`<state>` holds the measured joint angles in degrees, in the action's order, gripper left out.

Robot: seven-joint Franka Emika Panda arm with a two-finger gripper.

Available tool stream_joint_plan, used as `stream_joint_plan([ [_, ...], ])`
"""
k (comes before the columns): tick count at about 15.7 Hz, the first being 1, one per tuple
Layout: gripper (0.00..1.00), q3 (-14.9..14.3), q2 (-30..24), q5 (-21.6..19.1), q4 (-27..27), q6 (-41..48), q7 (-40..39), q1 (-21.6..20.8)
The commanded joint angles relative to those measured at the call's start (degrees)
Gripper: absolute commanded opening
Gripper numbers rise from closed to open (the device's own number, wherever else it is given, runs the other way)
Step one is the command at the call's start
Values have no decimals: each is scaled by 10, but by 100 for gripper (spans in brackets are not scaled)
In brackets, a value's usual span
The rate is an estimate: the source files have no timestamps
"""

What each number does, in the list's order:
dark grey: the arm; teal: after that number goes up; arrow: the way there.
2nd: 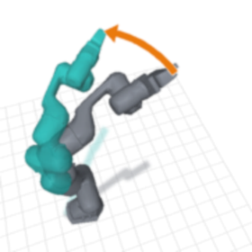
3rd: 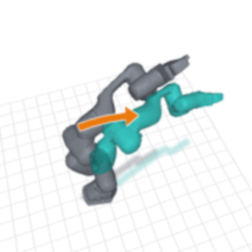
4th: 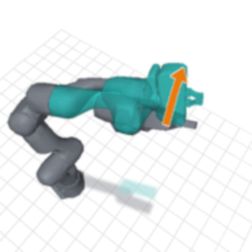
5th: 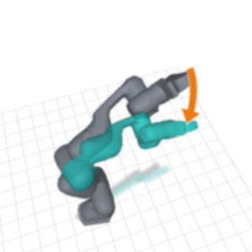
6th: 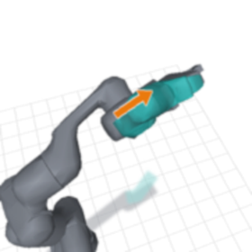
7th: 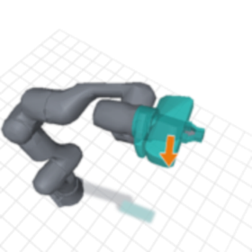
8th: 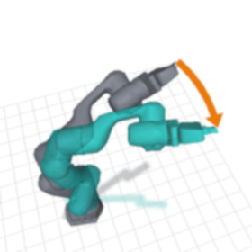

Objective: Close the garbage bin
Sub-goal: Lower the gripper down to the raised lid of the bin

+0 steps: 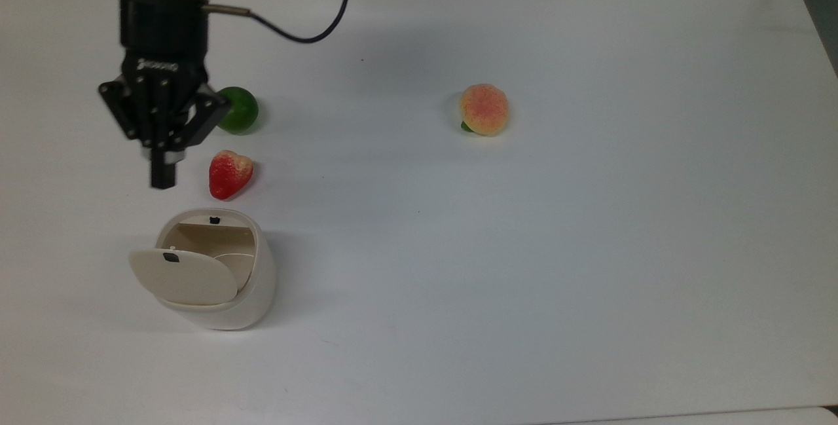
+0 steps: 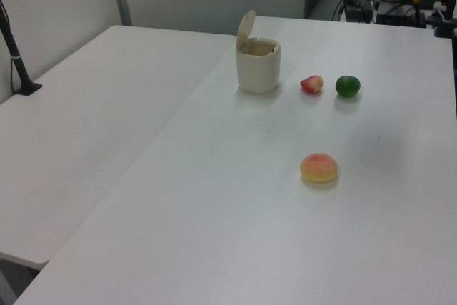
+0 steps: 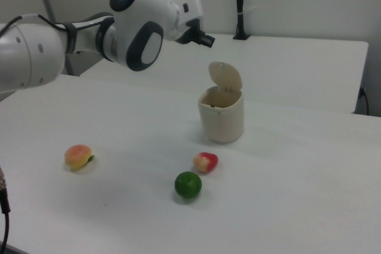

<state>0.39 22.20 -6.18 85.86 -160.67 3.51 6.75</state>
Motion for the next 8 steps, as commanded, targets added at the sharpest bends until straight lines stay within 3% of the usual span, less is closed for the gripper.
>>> stream_joint_plan([
  [1, 0, -14, 58, -2, -57, -52, -3, -3],
  [8, 0, -24, 105, 1, -69, -104, -7, -7],
])
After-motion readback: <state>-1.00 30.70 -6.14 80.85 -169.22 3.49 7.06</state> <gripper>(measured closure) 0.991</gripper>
